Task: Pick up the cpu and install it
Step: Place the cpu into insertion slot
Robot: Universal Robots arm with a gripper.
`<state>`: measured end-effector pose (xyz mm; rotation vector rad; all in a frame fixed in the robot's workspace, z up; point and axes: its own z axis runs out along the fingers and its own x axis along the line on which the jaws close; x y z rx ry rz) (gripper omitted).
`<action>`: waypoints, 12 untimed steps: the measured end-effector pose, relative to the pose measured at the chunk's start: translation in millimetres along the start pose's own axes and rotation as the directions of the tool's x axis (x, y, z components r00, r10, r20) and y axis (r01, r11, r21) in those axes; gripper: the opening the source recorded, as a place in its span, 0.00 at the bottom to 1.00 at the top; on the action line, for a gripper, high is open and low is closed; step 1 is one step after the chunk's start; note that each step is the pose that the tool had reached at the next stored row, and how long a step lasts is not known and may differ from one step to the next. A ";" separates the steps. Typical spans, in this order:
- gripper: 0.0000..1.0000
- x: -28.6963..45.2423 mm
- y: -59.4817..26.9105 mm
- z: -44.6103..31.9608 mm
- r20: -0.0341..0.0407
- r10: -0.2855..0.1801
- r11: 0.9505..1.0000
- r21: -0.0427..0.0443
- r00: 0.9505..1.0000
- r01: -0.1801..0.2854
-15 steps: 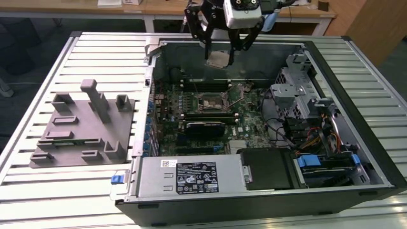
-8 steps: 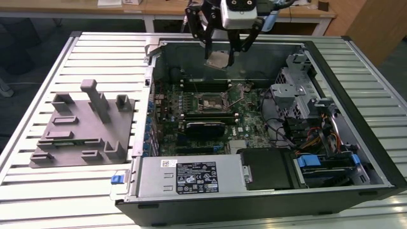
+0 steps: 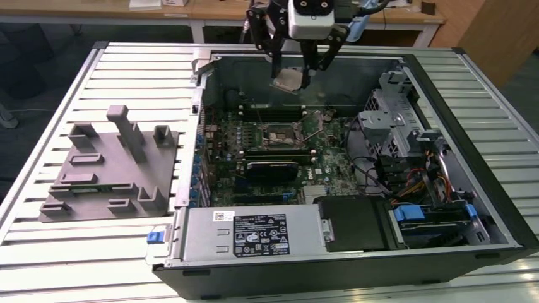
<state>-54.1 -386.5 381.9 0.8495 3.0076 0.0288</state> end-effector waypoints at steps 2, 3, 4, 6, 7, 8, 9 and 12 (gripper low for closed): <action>0.53 0.0 0.0 0.2 0.000 0.020 1.000 0.000 1.000 -0.020; 0.53 0.0 0.0 0.3 0.001 0.033 0.999 0.000 0.999 -0.033; 0.53 0.0 0.0 0.5 0.001 0.049 0.999 0.000 0.999 -0.049; 0.53 0.0 0.0 0.9 0.002 0.084 0.996 0.001 0.996 -0.084; 0.53 0.0 0.0 1.1 0.002 0.102 0.995 0.001 0.995 -0.102; 0.53 0.0 0.0 1.3 0.003 0.120 0.993 0.001 0.993 -0.120; 0.53 0.0 0.0 1.7 0.003 0.139 0.990 0.001 0.990 -0.139; 0.53 0.0 -0.1 2.7 0.005 0.192 0.981 0.002 0.981 -0.192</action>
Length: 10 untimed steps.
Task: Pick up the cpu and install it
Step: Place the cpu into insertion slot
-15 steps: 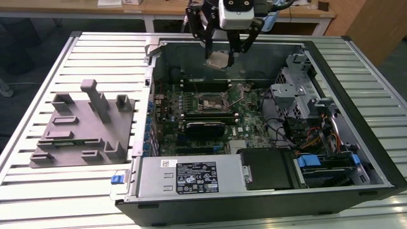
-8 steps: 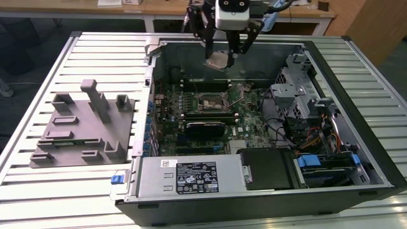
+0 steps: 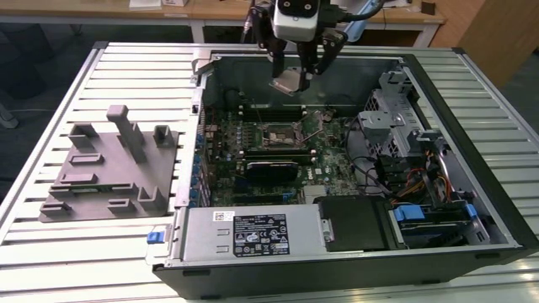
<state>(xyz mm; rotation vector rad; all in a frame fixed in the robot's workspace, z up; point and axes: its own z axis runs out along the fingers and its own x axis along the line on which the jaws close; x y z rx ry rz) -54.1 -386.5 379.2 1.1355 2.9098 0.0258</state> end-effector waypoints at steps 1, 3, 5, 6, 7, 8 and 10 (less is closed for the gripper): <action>0.53 0.0 0.0 0.4 0.000 0.019 1.000 0.000 1.000 -0.019; 0.53 0.0 0.0 1.3 0.001 0.054 0.999 0.000 0.999 -0.054; 0.53 0.0 0.0 2.2 0.002 0.091 0.996 0.001 0.996 -0.091; 0.53 0.0 0.0 2.6 0.002 0.109 0.994 0.001 0.994 -0.109; 0.53 0.0 0.0 2.9 0.003 0.127 0.992 0.001 0.992 -0.127; 0.53 0.0 -0.1 3.2 0.003 0.145 0.989 0.001 0.989 -0.145; 0.53 0.0 -0.1 3.9 0.004 0.180 0.984 0.002 0.984 -0.180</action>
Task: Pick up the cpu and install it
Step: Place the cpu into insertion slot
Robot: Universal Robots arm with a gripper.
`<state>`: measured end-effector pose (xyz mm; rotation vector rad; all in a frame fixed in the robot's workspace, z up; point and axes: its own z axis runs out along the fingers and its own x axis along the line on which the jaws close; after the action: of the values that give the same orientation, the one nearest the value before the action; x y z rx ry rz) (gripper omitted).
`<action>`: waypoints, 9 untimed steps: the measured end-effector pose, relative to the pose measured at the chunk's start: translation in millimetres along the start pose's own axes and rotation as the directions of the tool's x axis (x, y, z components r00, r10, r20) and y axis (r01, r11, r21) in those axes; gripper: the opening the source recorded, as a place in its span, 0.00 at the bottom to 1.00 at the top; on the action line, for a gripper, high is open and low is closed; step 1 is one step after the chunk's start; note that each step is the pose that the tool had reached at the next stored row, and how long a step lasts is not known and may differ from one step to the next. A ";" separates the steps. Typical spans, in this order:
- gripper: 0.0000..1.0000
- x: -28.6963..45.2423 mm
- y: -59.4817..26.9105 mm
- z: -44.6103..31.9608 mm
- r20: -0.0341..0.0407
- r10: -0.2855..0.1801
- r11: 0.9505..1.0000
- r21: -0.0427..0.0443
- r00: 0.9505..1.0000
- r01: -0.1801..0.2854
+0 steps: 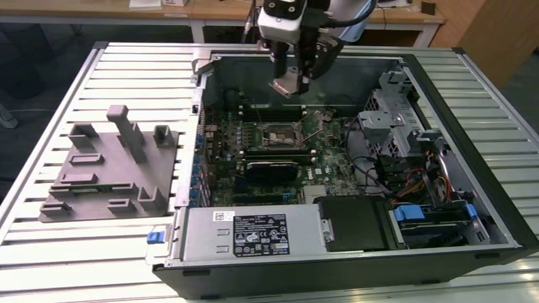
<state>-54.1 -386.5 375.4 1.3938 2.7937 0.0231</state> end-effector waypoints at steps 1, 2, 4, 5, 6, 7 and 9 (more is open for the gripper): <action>0.53 0.0 0.0 0.3 0.000 0.018 1.000 0.000 1.000 -0.018; 0.53 0.0 0.0 0.6 0.001 0.036 0.999 0.000 0.999 -0.036; 0.53 0.0 0.0 1.2 0.002 0.072 0.997 0.001 0.997 -0.072; 0.53 0.0 0.0 1.5 0.002 0.090 0.996 0.001 0.996 -0.090; 0.53 0.0 0.0 1.8 0.003 0.107 0.994 0.001 0.994 -0.107; 0.53 0.0 0.0 2.1 0.003 0.124 0.992 0.001 0.992 -0.124; 0.53 0.0 0.0 2.9 0.004 0.159 0.987 0.001 0.987 -0.159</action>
<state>-54.1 -386.4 372.5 1.6109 2.6727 0.0207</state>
